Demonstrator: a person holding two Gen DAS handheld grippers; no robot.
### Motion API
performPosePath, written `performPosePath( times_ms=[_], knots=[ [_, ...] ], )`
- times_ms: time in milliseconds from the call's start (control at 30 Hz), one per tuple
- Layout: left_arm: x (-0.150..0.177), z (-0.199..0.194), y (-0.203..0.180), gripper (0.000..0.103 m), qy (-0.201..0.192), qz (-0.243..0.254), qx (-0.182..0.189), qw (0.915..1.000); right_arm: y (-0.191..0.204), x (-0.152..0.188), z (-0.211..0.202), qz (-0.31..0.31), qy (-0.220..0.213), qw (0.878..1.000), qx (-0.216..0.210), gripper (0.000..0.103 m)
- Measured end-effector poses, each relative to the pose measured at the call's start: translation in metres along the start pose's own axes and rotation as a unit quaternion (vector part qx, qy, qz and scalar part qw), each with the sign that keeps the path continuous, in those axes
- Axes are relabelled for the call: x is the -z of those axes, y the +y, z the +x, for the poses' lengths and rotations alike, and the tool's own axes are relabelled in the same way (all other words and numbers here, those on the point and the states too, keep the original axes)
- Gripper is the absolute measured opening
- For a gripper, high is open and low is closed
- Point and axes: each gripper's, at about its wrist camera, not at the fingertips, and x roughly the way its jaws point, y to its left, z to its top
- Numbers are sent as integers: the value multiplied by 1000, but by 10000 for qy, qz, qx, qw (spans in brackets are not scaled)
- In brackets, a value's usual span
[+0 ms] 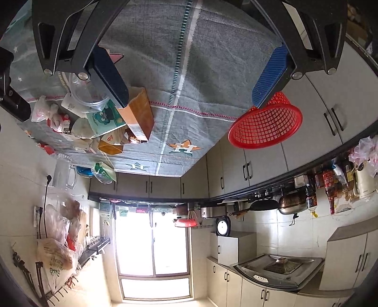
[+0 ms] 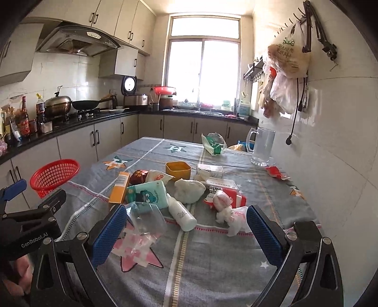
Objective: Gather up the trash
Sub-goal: 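Move both tools back from the table and approach the clear plastic cup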
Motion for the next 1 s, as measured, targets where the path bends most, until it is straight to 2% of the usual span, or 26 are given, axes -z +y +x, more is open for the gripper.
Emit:
performPosePath(
  times_ms=[1000],
  knots=[
    [6, 3, -1, 103, 85, 68, 77, 9999, -1, 3, 9, 70, 191, 9998, -85, 103]
  ],
)
